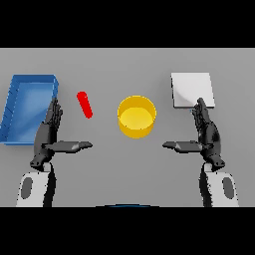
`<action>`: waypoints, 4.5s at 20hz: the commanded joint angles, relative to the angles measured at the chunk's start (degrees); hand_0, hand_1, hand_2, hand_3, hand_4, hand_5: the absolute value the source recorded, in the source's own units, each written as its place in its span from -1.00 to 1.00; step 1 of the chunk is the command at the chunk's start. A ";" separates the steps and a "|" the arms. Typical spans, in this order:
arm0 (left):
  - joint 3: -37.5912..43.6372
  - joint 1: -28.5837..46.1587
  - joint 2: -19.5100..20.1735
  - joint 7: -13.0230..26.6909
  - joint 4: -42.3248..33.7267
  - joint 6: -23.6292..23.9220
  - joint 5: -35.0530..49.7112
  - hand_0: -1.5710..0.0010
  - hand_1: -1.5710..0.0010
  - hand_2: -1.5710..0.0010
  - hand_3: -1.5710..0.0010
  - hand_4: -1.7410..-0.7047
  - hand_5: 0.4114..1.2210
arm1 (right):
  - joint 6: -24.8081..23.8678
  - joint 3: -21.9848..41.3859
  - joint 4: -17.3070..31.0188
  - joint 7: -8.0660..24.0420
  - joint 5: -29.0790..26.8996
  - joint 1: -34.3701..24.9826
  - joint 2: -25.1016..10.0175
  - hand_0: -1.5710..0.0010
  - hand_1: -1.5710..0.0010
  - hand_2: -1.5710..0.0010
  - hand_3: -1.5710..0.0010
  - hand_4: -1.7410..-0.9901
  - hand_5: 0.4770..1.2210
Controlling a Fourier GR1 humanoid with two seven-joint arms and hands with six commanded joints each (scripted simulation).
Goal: Pick up the red beaker and tilt it to pour out 1 green nut into yellow bowl. Pick up the yellow bowl and place it on the metallic measuring scale.
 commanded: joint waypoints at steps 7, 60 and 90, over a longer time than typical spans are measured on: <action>-1.14 0.85 1.58 -1.73 -0.89 0.01 -2.50 1.00 1.00 1.00 1.00 0.25 -0.48 | -0.93 3.08 -2.20 -5.62 6.11 3.01 -1.67 1.00 1.00 1.00 1.00 0.63 -0.51; 4.86 -34.69 0.36 -18.51 42.62 12.91 -12.27 -0.93 -0.93 -0.93 -0.90 -0.95 0.76 | -4.00 7.48 -7.49 -7.53 15.50 6.63 -2.49 1.00 1.00 1.00 1.00 0.60 -0.51; -44.09 -61.33 14.54 -1.62 42.47 -16.39 -60.55 -1.00 -1.00 -1.00 -1.00 -0.89 0.99 | -2.01 8.52 -8.31 -7.94 15.59 6.93 -3.17 1.00 1.00 1.00 1.00 0.80 -0.44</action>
